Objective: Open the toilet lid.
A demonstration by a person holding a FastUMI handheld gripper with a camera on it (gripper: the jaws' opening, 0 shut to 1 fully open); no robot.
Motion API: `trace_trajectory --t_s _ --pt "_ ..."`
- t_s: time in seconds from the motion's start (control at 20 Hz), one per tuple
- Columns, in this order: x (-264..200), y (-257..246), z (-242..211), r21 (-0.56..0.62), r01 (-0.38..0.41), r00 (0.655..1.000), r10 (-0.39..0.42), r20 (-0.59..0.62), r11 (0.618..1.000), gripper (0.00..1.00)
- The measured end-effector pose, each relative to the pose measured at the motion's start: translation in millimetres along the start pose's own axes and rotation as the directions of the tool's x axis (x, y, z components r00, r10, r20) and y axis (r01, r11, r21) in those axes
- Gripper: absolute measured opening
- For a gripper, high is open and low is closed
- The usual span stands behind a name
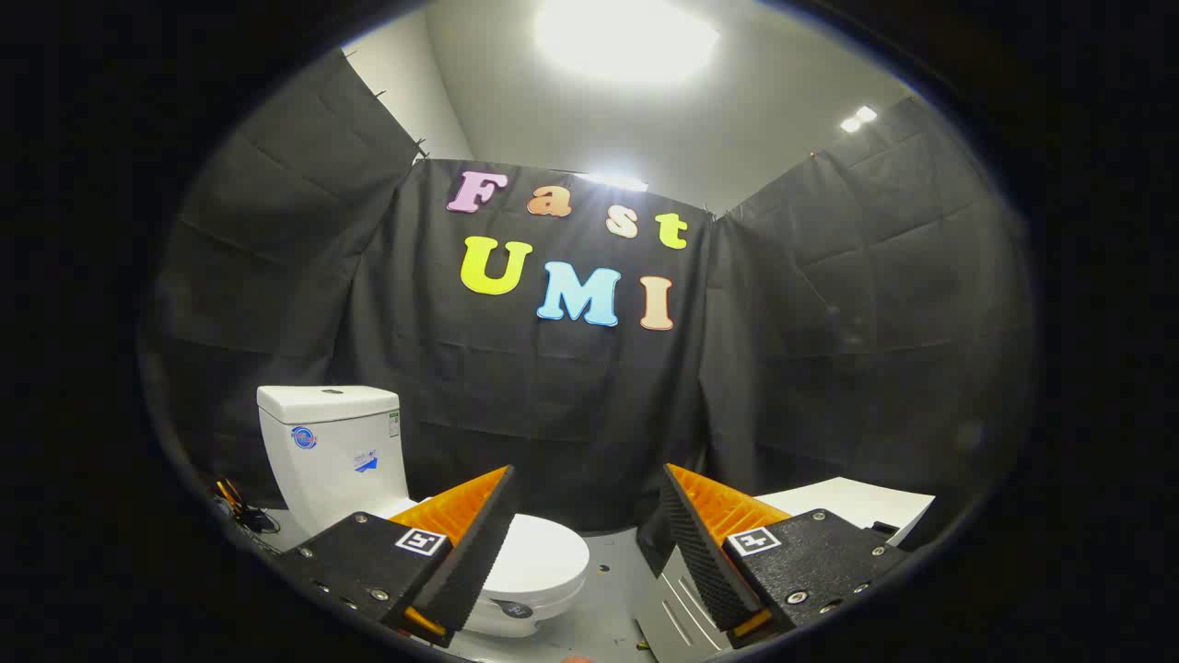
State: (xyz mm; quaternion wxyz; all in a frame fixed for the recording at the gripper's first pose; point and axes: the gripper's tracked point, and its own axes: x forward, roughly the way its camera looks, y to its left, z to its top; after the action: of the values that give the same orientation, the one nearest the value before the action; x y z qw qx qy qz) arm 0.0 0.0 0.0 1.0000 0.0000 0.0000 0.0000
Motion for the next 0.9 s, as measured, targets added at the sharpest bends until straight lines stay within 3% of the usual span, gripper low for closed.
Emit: trace_trajectory --t_s 0.9 --pt "4.0 -1.5 -20.9 0.012 0.036 0.999 -0.036 0.002 0.999 0.95"
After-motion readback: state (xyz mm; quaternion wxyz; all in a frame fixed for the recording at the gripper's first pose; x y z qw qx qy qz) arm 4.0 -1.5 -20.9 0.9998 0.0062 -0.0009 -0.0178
